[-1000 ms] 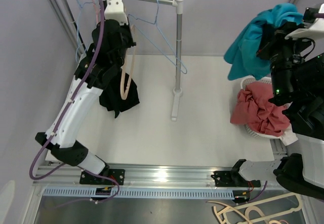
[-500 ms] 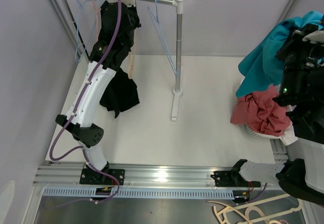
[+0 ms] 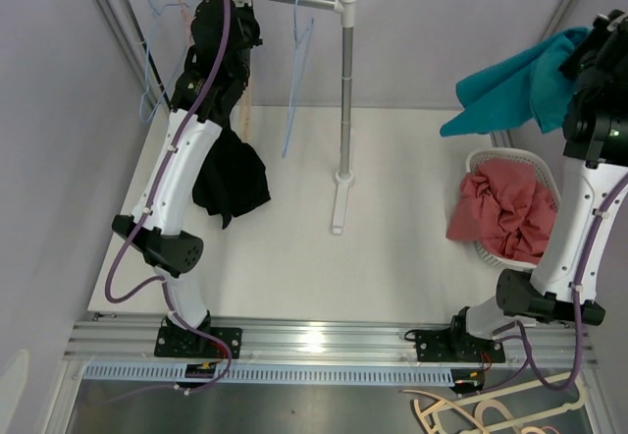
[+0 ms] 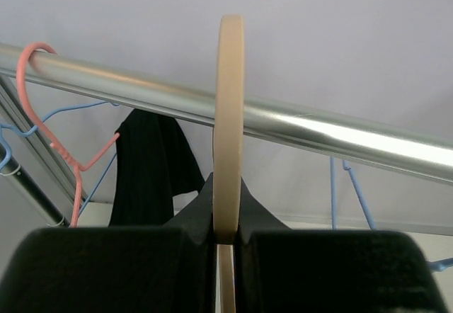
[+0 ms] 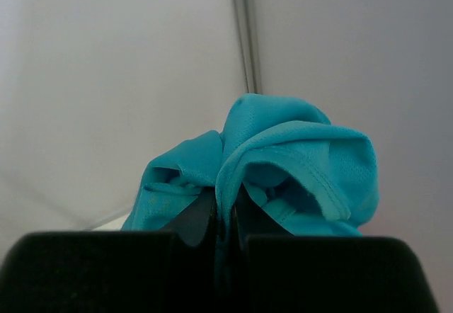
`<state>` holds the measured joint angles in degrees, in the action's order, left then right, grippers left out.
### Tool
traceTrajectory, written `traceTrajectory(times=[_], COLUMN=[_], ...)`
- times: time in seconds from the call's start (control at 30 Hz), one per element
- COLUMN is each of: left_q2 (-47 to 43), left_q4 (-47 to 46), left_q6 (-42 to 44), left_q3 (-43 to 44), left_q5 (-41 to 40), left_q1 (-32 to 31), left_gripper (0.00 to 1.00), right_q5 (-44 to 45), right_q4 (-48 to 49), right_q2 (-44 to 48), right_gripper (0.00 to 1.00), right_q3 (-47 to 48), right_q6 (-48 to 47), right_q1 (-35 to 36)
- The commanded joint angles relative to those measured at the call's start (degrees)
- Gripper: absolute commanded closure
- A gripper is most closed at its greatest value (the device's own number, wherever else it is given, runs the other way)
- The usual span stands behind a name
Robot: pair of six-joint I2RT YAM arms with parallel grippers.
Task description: Remove the t-shirt from the hanger
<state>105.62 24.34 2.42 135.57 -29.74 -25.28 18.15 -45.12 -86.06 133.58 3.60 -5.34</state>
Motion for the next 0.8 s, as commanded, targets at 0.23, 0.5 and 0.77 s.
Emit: traceTrajectory(times=[0.23, 0.5, 0.77], left_q2=[1.7, 2.5, 2.4], left_q4=[-4.3, -5.3, -5.9], left_q6=[-1.4, -1.9, -5.4], left_q3=[2.0, 0.3, -2.2], left_q5=[2.0, 2.1, 1.5], left_q1=[0.5, 0.4, 0.5], left_gripper=[0.99, 0.99, 0.99], right_q5=[-20.1, -15.9, -8.2], right_q4=[3.5, 10.7, 19.9], right_q2=[6.1, 12.3, 15.8], right_gripper=[1.0, 1.0, 1.0], right_q3=[-21.6, -44.1, -68.0], right_q6=[15.1, 18.2, 23.8], right_q1=[-15.8, -17.0, -18.6])
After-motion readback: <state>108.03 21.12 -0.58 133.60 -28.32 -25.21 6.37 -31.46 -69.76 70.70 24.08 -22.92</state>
